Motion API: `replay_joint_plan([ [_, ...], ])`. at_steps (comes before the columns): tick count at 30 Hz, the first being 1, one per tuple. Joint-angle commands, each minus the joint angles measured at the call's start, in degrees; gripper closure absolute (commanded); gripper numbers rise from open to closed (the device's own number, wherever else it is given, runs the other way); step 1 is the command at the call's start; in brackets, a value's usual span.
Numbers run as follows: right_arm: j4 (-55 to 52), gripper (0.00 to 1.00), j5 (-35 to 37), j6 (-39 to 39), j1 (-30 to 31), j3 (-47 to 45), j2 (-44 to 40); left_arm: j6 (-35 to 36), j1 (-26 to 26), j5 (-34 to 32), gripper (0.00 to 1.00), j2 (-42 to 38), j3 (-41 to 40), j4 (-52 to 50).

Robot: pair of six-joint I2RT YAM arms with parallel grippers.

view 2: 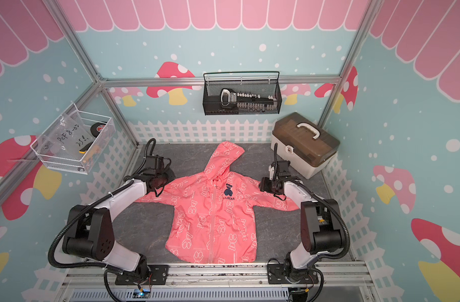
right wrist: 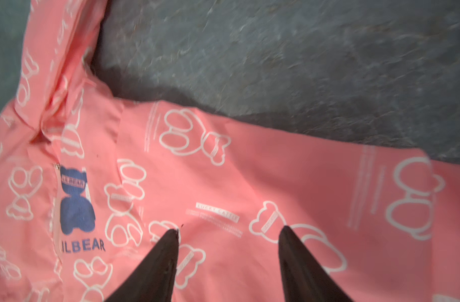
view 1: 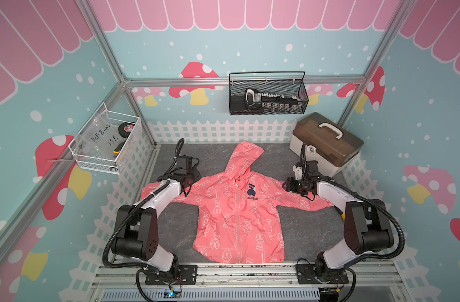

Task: Unzip the jacket
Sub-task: Flatten out the jacket at the center of the board.

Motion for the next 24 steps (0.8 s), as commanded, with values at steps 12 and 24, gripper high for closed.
replay_joint_plan([
  [12,-15.34,0.24,0.14,7.00,8.56,-15.20,-25.27,-12.88,-16.02,-7.16,0.42,-24.03,-18.77,-21.06],
  [24,-22.50,0.21,-2.02,15.05,17.56,-25.57,-39.21,-25.97,-31.14,-8.75,0.32,-33.38,-27.72,-34.46],
])
